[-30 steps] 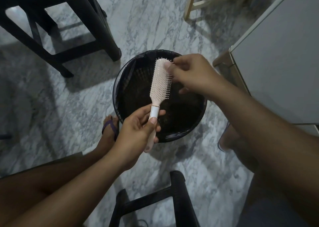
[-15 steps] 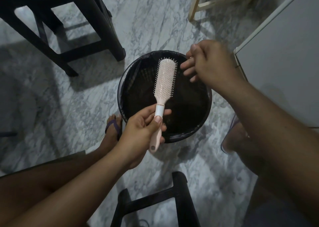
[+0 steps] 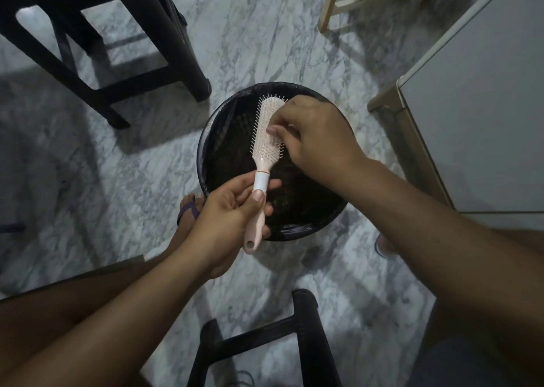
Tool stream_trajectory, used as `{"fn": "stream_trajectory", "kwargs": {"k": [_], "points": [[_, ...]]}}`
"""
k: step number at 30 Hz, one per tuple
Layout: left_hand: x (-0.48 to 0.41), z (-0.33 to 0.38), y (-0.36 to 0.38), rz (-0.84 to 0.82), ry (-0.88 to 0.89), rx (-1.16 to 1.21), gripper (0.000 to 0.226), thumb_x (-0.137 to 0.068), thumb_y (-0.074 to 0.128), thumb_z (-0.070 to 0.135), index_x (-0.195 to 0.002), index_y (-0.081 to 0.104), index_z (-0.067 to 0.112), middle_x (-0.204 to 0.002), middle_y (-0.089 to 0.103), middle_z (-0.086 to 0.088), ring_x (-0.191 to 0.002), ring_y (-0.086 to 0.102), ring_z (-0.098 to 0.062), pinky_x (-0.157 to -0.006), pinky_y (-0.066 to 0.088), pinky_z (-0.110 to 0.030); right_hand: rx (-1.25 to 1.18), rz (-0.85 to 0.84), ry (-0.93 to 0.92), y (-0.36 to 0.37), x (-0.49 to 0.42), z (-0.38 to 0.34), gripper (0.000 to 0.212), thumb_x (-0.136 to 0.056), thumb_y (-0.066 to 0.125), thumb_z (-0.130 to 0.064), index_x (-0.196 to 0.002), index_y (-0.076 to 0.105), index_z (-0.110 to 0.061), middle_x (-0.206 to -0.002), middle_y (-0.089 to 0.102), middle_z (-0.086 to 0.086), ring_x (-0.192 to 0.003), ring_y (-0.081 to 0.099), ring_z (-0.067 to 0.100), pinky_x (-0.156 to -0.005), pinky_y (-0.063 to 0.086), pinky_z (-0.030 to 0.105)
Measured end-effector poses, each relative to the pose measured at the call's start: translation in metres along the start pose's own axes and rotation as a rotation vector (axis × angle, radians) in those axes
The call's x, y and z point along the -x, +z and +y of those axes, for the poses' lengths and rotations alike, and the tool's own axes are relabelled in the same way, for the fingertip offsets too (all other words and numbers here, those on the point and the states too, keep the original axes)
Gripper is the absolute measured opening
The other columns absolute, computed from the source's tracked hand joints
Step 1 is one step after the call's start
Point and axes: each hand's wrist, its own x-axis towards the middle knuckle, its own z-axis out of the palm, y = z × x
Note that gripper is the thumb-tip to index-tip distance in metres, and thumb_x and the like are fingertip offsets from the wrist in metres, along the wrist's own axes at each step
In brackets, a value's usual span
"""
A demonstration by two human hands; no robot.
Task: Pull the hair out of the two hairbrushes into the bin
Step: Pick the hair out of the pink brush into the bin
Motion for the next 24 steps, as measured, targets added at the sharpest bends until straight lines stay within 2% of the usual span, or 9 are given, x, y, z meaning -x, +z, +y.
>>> {"fn": "stream_trajectory", "kwargs": {"k": [3,5,7,9,10,14,19,24], "points": [[-0.001,0.0,0.001,-0.002,-0.01,0.012,0.03,-0.101,0.05,0.007,-0.129,0.06,0.009,-0.126,0.07,-0.007,-0.073,0.057,-0.012,-0.056,0.05,-0.031,-0.132,0.064,0.095,-0.01,-0.007,0.003,0.016,-0.094,0.063,-0.019,-0.092,0.073,-0.007,-0.076,0.062,-0.006,-0.072,0.059,0.01,-0.072,0.051,0.031],[-0.001,0.0,0.001,-0.004,-0.005,0.008,0.03,-0.101,0.05,0.007,-0.129,0.06,0.009,-0.126,0.07,-0.007,-0.072,0.057,-0.012,-0.056,0.049,-0.031,-0.098,-0.014,0.072,-0.018,-0.008,0.002,0.014,-0.093,0.065,-0.022,-0.092,0.074,-0.012,-0.079,0.061,-0.009,-0.072,0.055,0.005,-0.069,0.045,0.022],[-0.001,-0.001,0.001,0.0,-0.011,0.004,0.03,-0.101,0.05,0.006,-0.129,0.061,0.01,-0.126,0.07,-0.007,-0.072,0.057,-0.012,-0.056,0.049,-0.031,-0.007,-0.161,0.022,-0.018,-0.004,-0.001,0.009,-0.089,0.069,-0.028,-0.092,0.073,-0.022,-0.091,0.06,-0.007,-0.074,0.053,0.006,-0.074,0.048,0.025],[0.0,-0.003,0.001,0.009,-0.014,-0.029,0.03,-0.102,0.049,0.005,-0.128,0.062,0.013,-0.124,0.071,-0.005,-0.073,0.057,-0.012,-0.057,0.049,-0.031,0.099,-0.249,0.035,-0.016,0.001,-0.008,0.014,-0.087,0.07,-0.037,-0.099,0.072,-0.028,-0.104,0.058,-0.004,-0.08,0.056,0.01,-0.08,0.052,0.037],[0.001,-0.004,0.001,0.014,-0.007,-0.063,0.031,-0.102,0.049,0.004,-0.128,0.062,0.015,-0.124,0.071,-0.003,-0.073,0.058,-0.012,-0.058,0.049,-0.031,0.146,-0.264,0.051,-0.015,0.002,-0.011,0.019,-0.087,0.069,-0.041,-0.103,0.071,-0.029,-0.109,0.057,-0.004,-0.085,0.058,0.013,-0.081,0.052,0.038],[0.005,-0.01,0.004,0.057,0.022,-0.178,0.034,-0.102,0.05,0.004,-0.129,0.061,0.02,-0.12,0.073,0.001,-0.076,0.059,-0.013,-0.061,0.05,-0.031,0.319,-0.279,0.057,-0.015,0.004,-0.021,0.03,-0.09,0.065,-0.048,-0.113,0.067,-0.029,-0.12,0.054,-0.002,-0.101,0.063,0.022,-0.074,0.044,0.032],[0.005,-0.012,0.008,0.088,0.008,-0.203,0.035,-0.102,0.05,0.004,-0.132,0.061,0.019,-0.118,0.073,0.001,-0.076,0.058,-0.013,-0.061,0.048,-0.032,0.287,-0.274,0.051,-0.005,0.004,-0.021,0.021,-0.092,0.068,-0.036,-0.106,0.072,-0.021,-0.116,0.057,0.003,-0.099,0.064,0.026,-0.078,0.054,0.038],[0.001,-0.003,0.008,0.078,0.033,-0.123,0.033,-0.101,0.05,0.003,-0.131,0.061,0.014,-0.119,0.072,-0.004,-0.073,0.056,-0.012,-0.056,0.047,-0.03,0.216,-0.074,-0.066,0.013,0.01,-0.01,0.011,-0.094,0.065,-0.012,-0.095,0.068,-0.001,-0.101,0.06,0.015,-0.081,0.064,0.031,-0.065,0.048,0.034]]}}
